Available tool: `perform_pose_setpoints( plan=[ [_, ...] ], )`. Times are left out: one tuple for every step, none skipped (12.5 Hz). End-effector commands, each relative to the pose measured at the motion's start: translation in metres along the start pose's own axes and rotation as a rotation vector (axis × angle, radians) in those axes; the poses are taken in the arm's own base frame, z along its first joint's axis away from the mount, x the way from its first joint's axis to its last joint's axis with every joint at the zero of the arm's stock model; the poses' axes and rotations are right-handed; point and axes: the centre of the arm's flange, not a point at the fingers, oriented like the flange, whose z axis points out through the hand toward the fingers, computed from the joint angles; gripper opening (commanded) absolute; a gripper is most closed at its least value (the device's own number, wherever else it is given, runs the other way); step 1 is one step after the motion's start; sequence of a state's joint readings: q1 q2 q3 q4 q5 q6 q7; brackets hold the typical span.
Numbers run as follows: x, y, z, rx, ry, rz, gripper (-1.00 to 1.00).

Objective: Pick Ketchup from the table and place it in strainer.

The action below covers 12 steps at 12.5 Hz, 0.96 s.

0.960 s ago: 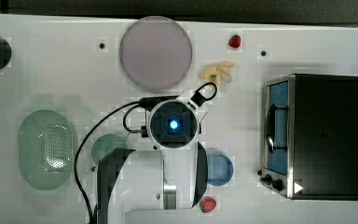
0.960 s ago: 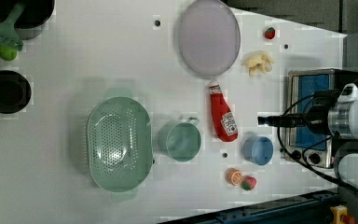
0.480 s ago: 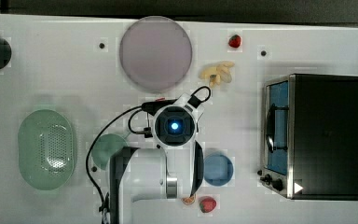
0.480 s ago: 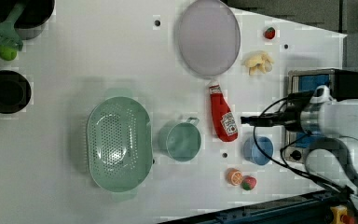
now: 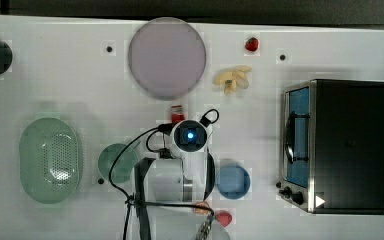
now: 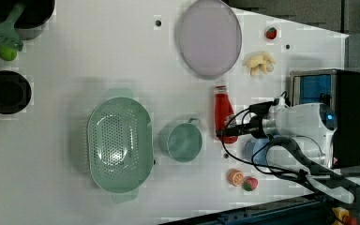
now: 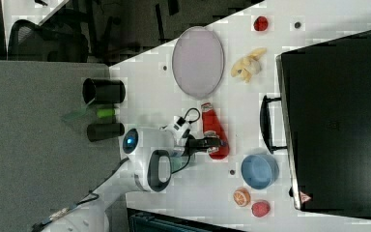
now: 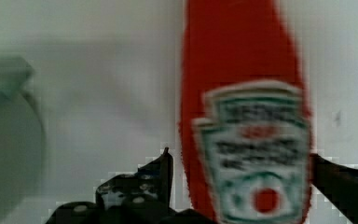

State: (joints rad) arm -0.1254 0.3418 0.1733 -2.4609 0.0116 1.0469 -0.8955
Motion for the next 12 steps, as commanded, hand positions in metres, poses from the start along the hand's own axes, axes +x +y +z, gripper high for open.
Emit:
perform_pose_setpoints(
  plan=[
    [0.015,0.002,-0.020,-0.018,0.108,-0.041,1.00],
    [0.015,0.003,-0.014,-0.016,0.106,-0.039,1.00],
    [0.013,0.004,-0.010,-0.015,0.103,-0.037,0.93],
    [0.010,0.003,-0.007,-0.014,0.096,-0.037,0.68],
    [0.010,0.004,-0.008,-0.014,0.096,-0.035,0.44],
    [0.011,0.003,-0.011,-0.016,0.104,-0.038,0.29],
    [0.012,0.002,-0.017,-0.019,0.113,-0.041,0.29],
    [0.013,-0.001,-0.027,-0.022,0.124,-0.045,0.29],
    [0.014,-0.003,-0.042,-0.028,0.137,-0.045,0.29],
    [0.015,-0.006,-0.062,-0.036,0.159,-0.042,0.29],
    [0.015,-0.012,-0.085,-0.046,0.181,-0.052,0.29],
    [0.014,-0.021,-0.110,-0.056,0.187,-0.064,0.29]
  ],
)
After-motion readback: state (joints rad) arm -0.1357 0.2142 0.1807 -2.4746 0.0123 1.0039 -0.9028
